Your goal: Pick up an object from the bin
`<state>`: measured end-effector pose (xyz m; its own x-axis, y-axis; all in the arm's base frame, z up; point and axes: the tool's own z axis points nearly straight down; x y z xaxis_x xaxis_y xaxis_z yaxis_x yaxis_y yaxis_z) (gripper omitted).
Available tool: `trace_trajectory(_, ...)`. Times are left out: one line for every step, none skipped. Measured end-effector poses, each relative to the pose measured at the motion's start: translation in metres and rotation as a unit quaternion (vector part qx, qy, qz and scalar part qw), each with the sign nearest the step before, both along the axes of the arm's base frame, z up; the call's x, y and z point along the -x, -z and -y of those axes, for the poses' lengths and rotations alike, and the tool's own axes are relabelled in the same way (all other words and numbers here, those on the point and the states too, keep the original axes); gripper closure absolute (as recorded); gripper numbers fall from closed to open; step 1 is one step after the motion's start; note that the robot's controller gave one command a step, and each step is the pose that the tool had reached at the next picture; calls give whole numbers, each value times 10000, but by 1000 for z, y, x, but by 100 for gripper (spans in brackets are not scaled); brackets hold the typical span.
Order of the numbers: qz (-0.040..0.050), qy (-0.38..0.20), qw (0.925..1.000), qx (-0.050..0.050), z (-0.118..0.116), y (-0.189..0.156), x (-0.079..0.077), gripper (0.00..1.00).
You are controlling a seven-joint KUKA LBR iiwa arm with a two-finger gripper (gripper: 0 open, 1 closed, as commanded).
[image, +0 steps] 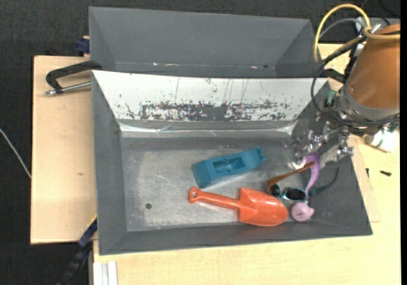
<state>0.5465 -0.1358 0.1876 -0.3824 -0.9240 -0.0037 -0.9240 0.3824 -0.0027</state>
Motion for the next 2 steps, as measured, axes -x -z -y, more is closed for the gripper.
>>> trace_trajectory(1,-10,10000,0,0,0,0,100)
trace_trajectory(-3,-83,10000,-7,0,-3,2,100)
